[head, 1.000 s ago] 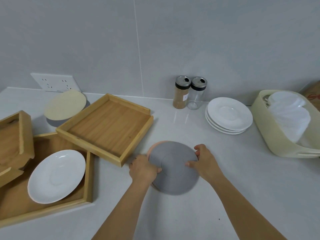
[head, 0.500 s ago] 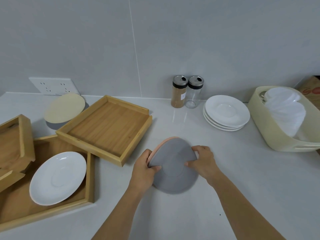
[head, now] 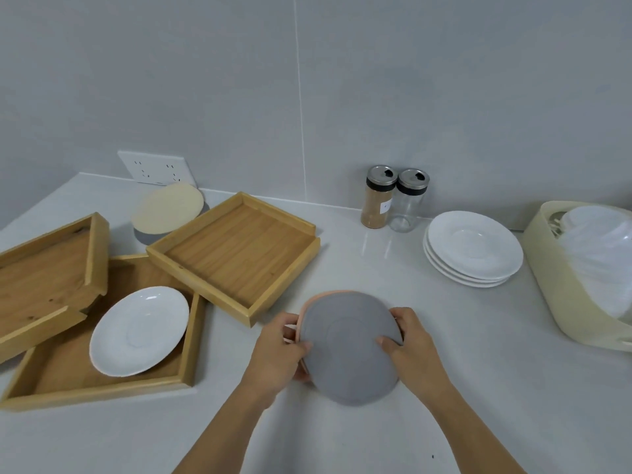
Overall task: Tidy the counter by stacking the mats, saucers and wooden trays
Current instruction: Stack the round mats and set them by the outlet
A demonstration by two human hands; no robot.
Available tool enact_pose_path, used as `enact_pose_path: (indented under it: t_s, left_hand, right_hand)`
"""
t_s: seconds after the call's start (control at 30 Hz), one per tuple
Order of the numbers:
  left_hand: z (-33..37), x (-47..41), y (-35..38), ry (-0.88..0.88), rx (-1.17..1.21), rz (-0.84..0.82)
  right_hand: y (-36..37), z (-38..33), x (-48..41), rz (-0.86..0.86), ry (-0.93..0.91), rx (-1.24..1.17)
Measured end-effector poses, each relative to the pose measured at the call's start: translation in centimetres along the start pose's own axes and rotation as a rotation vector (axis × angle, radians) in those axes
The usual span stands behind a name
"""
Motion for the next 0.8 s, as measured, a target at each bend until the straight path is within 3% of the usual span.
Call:
enact_pose_path:
  t_s: [0.43,0.8]
  left_hand:
    - [4.5,3.2,-5.7,0.197,0.034,0.251]
    - [9.8,1.1,-16.9,0.295,0.086,0.272]
  right_hand:
    - [0.5,-8.3,-2.5,0.030,-0.202,-0.224]
    - [8.0,-17.0,-7.5,0.048,-0.327,-0.245]
Point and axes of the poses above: each hand's wrist, its own x-axis away from the middle knuckle, its own y-axis out of the palm, z = x × y, the point moved 7 cm from there along -x, towards the middle knuckle, and after that the axes turned 12 degrees about -y, right-handed, at the moved point
